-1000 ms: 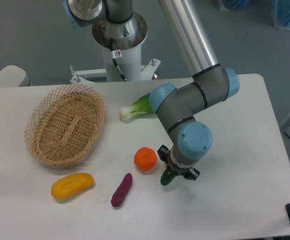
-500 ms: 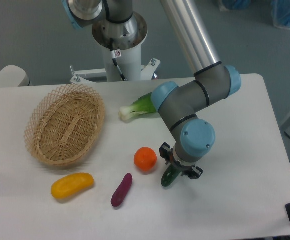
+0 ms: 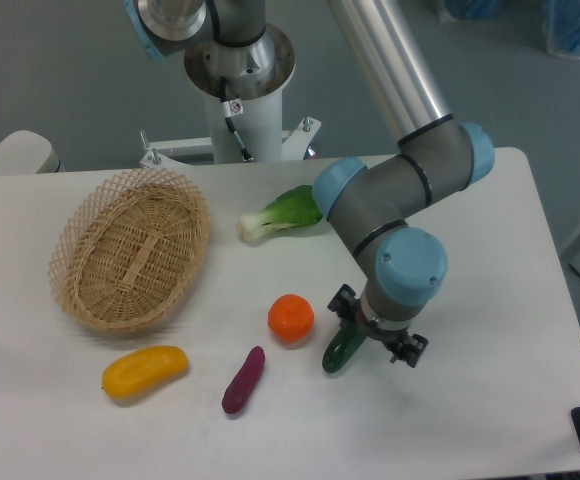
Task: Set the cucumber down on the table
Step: 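Lower the cucumber onto the table and open the gripper, then lift the open gripper up and away from the cucumber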
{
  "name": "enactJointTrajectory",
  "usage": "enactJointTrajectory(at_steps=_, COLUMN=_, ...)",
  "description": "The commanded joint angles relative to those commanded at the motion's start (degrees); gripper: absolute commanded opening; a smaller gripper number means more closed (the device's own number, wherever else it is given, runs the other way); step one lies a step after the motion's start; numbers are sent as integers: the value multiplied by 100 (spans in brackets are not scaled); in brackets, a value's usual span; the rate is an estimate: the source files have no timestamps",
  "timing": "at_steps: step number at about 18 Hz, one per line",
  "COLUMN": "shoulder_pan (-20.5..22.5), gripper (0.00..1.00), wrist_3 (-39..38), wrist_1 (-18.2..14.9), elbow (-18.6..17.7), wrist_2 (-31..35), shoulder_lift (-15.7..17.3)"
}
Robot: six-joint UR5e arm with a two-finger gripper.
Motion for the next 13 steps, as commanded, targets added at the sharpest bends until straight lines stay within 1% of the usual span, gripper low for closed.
enactJointTrajectory(at_steps=2, shoulder_pan=44, gripper=100, wrist_3=309, wrist_1=0, elbow=44, wrist_2=0, shoulder_lift=0)
enactJointTrajectory(at_steps=6, shoulder_pan=167, gripper=100, wrist_3=625, wrist_1=-9, elbow=316, wrist_2=-44, shoulder_lift=-70)
enactJointTrajectory(at_steps=10, shoulder_pan=299, gripper=100, wrist_3=1294, wrist_1=17, elbow=360, wrist_2=-26, shoulder_lift=-149)
enactJointTrajectory(at_steps=13, shoulder_pan=369, gripper=100, wrist_3=1339, wrist_1=35, elbow=527, wrist_2=-53, shoulder_lift=-263)
